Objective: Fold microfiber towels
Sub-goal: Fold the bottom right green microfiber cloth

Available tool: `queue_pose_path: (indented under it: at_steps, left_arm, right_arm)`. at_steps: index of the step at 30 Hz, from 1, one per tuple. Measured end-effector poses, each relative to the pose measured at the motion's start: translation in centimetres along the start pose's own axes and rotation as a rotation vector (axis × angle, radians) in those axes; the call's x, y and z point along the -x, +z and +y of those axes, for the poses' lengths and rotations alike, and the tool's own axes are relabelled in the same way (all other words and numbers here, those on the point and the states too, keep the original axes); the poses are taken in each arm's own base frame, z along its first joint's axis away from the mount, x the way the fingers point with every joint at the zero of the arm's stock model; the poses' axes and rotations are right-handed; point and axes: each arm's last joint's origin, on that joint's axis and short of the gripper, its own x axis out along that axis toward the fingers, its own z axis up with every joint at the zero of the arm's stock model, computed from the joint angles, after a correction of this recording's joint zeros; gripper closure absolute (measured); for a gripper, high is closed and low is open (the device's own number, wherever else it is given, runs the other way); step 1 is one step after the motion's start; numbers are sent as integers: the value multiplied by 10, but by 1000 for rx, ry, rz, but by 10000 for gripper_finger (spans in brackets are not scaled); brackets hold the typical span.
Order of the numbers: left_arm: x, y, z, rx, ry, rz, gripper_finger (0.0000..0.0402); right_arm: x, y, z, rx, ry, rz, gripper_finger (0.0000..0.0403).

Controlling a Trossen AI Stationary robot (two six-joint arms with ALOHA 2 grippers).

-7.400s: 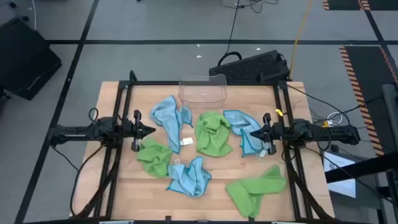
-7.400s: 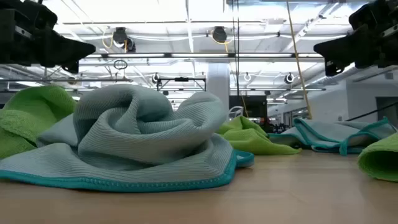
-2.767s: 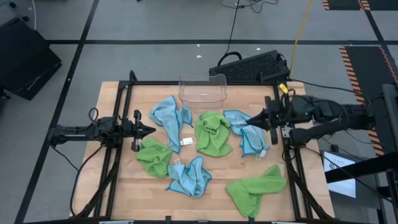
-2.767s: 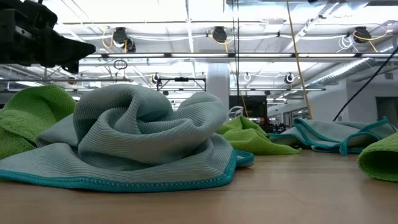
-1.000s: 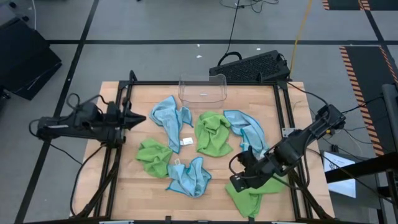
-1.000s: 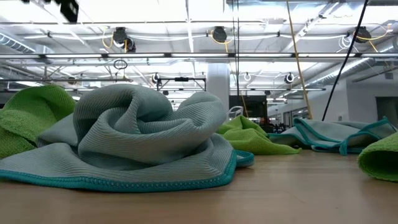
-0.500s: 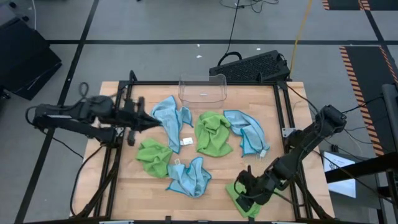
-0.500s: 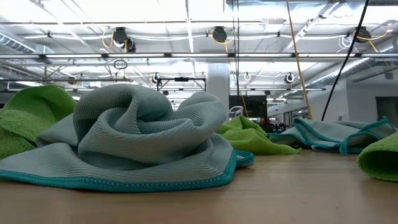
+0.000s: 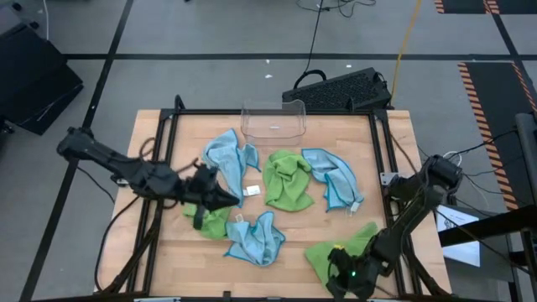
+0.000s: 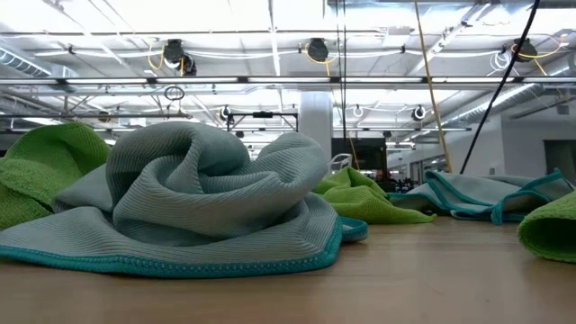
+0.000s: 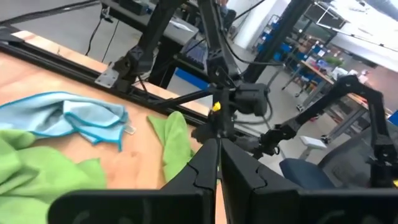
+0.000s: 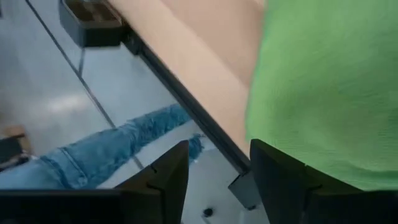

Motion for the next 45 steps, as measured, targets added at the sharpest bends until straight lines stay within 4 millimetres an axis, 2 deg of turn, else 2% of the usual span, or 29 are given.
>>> queue_pose_path:
  at_steps: [6, 13, 20, 27, 33, 38, 45]
  left_arm:
    - [-22, -19, -21, 39, 1, -25, 381]
    - [-46, -19, -43, -29, 30, 31, 380]
    - [-64, -16, -53, -62, 47, 59, 381]
    - [-65, -15, -57, -60, 42, 57, 381]
    - [-65, -16, -57, -59, 44, 65, 381]
    - [-65, -16, -57, -63, 49, 66, 381]
    - [-65, -16, -55, -70, 60, 70, 381]
  right_arm:
    - [-28, -15, 1, 81, -75, 5, 238]
    - [-22, -14, 0, 198, -149, -7, 238]
    - [-29, -15, -1, 494, -138, 14, 238]
    - [-41, -12, -6, 787, -169, -41, 238]
    - [-55, -10, -7, 907, -131, -74, 241]
    - [-57, -2, -15, 934, -155, -95, 279]
    - [-61, 12, -31, 897, -213, -83, 383]
